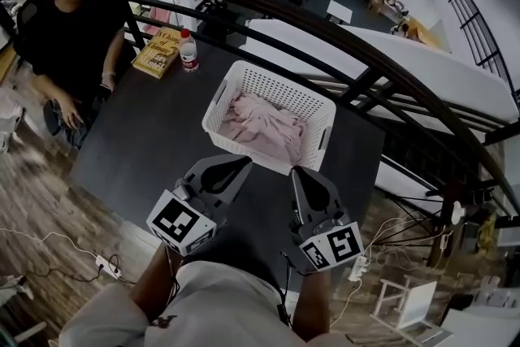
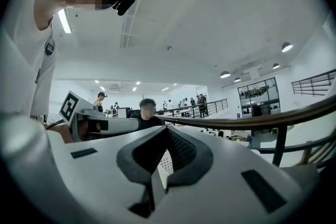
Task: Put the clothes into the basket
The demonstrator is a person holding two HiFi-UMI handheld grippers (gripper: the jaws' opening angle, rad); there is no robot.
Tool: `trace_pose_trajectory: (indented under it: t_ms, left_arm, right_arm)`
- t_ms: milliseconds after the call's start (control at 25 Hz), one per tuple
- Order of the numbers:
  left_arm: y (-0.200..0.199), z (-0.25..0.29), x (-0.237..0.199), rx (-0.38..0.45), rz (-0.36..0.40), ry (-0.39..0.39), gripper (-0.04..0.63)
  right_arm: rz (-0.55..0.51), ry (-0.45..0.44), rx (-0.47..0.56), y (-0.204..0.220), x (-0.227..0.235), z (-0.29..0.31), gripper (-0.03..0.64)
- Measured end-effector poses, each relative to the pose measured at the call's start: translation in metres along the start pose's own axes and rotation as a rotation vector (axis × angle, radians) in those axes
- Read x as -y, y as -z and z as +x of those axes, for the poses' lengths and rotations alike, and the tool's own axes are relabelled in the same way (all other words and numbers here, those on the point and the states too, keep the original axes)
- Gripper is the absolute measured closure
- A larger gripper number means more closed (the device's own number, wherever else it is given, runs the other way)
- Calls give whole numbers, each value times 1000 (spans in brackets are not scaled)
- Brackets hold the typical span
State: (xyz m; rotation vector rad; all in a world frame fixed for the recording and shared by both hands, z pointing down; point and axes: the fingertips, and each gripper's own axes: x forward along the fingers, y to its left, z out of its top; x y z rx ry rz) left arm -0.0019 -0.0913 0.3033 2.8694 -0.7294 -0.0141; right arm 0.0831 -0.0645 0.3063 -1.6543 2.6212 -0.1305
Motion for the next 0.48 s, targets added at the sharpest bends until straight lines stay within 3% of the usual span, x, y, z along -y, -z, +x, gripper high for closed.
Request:
trace_pose_trajectory:
  t_ms: [480]
  left_arm:
    - [-2,-11,2,1,6,-8,592]
  right_arm:
    - [-14,-9,-21,3,-13,-1,598]
